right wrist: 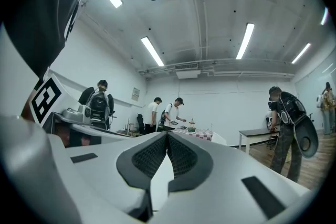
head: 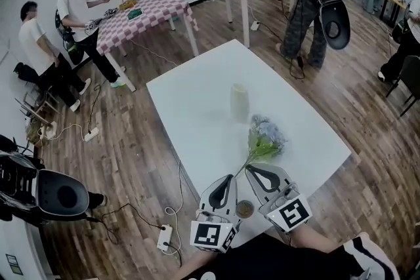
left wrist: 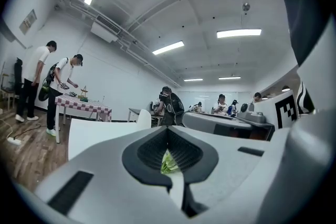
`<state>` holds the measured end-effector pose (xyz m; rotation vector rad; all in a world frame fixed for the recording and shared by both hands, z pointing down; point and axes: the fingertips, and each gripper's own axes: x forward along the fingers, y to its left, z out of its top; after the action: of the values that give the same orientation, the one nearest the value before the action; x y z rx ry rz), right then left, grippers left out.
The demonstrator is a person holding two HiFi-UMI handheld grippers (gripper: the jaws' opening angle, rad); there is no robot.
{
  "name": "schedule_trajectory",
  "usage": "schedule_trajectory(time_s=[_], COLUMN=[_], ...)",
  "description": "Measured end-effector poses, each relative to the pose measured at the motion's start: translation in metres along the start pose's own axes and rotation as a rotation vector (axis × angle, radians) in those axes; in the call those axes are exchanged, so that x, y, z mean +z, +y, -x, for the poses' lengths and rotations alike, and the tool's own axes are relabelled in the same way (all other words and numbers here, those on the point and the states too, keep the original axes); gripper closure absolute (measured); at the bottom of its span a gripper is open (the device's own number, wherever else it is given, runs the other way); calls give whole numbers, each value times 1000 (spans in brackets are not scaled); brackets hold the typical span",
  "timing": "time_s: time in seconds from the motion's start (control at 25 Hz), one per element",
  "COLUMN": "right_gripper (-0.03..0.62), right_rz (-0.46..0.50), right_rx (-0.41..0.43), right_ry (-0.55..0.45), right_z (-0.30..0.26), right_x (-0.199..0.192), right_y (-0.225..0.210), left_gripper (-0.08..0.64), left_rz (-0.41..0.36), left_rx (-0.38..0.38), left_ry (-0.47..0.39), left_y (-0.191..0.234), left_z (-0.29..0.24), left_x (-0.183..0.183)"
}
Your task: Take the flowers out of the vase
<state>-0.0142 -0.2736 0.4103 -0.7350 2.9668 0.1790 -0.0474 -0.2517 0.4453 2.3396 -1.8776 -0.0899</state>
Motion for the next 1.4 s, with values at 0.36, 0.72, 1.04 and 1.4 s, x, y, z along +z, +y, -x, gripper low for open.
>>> schedule_trajectory(time_s=[0.36, 0.72, 1.04, 1.4], right_gripper=[574, 574, 574, 574], right_rz=[-9, 4, 8, 32], right_rx=[-37, -79, -146, -200], right_ry=[-25, -80, -91, -103], right_z=[23, 49, 65, 141], right_x=[16, 48, 72, 53], right_y=[50, 139, 215, 238], left_gripper=[558, 558, 558, 558], left_rz=[-5, -10, 12, -14], left_rx=[-49, -87, -144, -187], left_ry=[-15, -27, -23, -59], left_y=[-9, -12, -6, -62], left_z=[50, 139, 210, 245], left_x=[10, 22, 34, 1])
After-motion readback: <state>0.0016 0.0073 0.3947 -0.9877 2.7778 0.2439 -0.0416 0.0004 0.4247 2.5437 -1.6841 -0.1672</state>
